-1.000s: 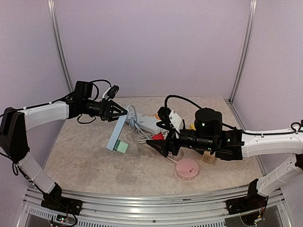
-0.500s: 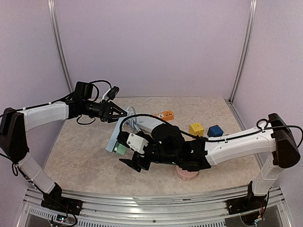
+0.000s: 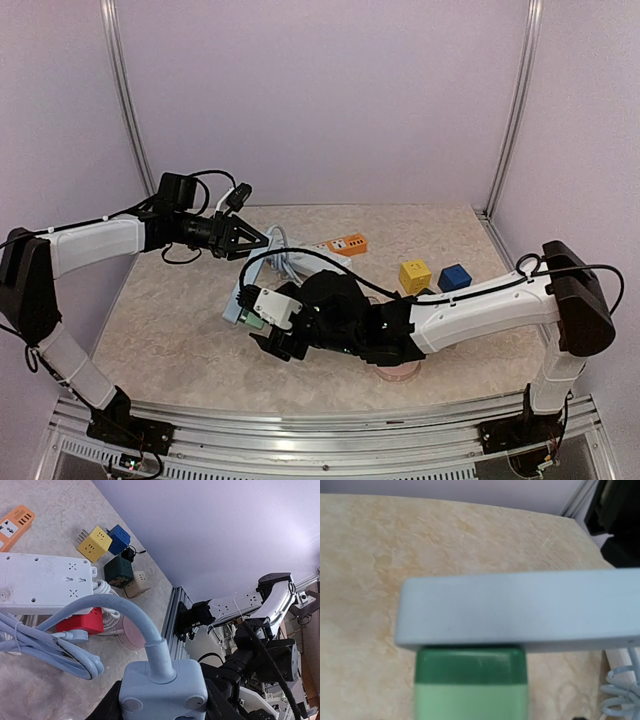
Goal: Pull the plug off the socket
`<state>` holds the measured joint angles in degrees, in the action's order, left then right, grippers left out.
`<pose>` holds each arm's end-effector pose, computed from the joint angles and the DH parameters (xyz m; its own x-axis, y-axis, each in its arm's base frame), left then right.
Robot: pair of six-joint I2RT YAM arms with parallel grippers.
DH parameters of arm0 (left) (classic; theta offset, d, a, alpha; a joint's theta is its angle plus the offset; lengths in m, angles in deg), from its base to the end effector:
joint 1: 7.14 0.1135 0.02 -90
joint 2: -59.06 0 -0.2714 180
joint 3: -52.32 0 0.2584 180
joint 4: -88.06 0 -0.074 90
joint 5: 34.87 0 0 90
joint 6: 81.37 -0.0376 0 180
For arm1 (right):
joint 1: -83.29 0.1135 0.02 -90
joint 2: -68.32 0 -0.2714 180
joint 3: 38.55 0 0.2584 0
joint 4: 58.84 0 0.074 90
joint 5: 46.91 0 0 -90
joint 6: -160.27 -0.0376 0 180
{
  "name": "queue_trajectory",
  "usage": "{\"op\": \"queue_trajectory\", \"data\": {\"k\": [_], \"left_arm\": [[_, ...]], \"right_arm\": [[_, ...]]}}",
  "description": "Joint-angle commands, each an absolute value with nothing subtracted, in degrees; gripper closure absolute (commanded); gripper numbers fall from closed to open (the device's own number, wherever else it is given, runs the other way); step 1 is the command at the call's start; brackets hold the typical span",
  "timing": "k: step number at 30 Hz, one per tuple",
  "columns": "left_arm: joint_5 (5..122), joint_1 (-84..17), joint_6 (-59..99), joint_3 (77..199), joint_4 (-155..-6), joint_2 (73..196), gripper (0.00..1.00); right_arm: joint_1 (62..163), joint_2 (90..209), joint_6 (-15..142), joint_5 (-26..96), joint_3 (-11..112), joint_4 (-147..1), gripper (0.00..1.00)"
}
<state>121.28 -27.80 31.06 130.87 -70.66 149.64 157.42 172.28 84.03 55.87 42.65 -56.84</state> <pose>0.3154 -0.1557 0.2820 -0.8023 0.1376 -0.5808 0.5969 0.1744 -0.7831 0.1248 0.4087 0.2377 0.1155 -0.4419 -0.8896 -0.8792 0.3712 -0.2986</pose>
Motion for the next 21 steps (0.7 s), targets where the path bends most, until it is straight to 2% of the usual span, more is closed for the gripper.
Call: {"op": "queue_trajectory", "data": {"k": [1, 16, 21], "left_arm": [[123.95, -28.01, 29.72, 131.18, -72.71, 147.39, 0.77], [123.9, -27.89, 29.63, 131.18, -72.6, 147.23, 0.77], [123.86, -27.73, 29.63, 131.22, -72.45, 147.38, 0.77]], "right_arm": [[158.16, 174.44, 84.47, 58.29, 45.01, -58.16, 0.24], [158.64, 177.19, 84.74, 60.77, 47.83, -59.34, 0.4], [158.92, 177.08, 85.16, 61.29, 47.86, -59.34, 0.6]]}}
